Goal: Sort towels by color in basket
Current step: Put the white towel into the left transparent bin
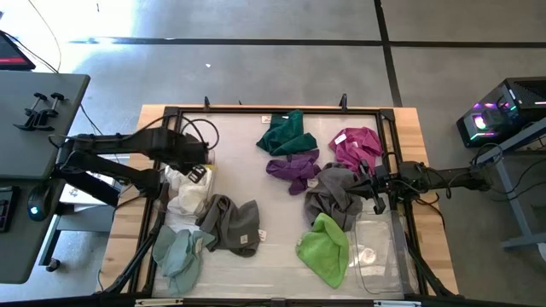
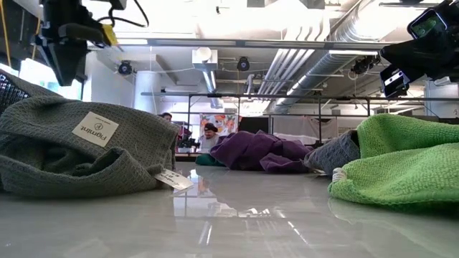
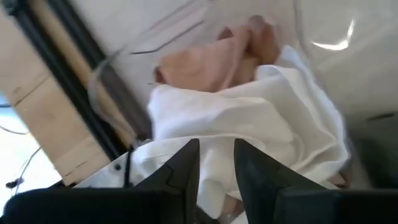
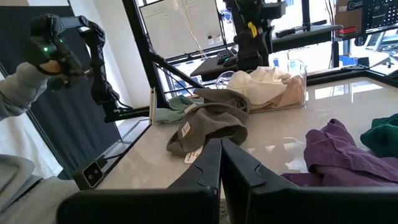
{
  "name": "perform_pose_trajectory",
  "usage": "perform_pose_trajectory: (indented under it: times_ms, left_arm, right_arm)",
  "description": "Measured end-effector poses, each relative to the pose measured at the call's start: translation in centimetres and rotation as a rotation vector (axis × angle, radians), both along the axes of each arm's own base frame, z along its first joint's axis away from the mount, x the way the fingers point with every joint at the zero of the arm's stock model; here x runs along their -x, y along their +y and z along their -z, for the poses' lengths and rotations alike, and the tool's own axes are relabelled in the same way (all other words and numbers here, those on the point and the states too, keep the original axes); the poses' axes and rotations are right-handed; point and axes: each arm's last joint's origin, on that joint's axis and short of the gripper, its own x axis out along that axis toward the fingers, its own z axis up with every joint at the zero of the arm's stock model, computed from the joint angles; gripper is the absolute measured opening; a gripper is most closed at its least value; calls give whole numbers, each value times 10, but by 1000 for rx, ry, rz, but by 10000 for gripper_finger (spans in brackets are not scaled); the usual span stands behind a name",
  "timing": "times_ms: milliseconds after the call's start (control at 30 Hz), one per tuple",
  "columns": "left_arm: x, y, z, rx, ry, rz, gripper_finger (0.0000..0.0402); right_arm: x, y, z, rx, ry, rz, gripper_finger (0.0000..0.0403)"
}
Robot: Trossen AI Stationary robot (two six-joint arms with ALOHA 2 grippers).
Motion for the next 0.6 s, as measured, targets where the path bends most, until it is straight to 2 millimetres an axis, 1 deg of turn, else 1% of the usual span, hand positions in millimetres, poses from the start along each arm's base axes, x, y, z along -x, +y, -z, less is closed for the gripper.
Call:
perform_pose_trajectory:
  times_ms: [67, 133, 233, 300, 467, 600]
  left_arm:
    - [4, 0, 2, -21, 3, -15, 68]
    - [5, 0, 10, -22, 10, -22, 51]
    - [2, 0, 30, -22, 4, -22, 24]
    - [-1, 0, 47, -14, -15, -17, 8]
    - [-3, 0, 87, 2, -17, 2, 4]
    - [0, 2, 109, -1, -13, -6, 1]
  right_arm:
    - [0, 0, 0, 0, 0, 0, 1]
    - [0, 0, 0, 0, 0, 0, 1]
    - [0, 0, 0, 0, 0, 0, 1]
    - [0, 0, 0, 0, 0, 0, 1]
    - [0, 0, 0, 0, 0, 0, 1]
    - [0, 0, 0, 0, 0, 0, 1]
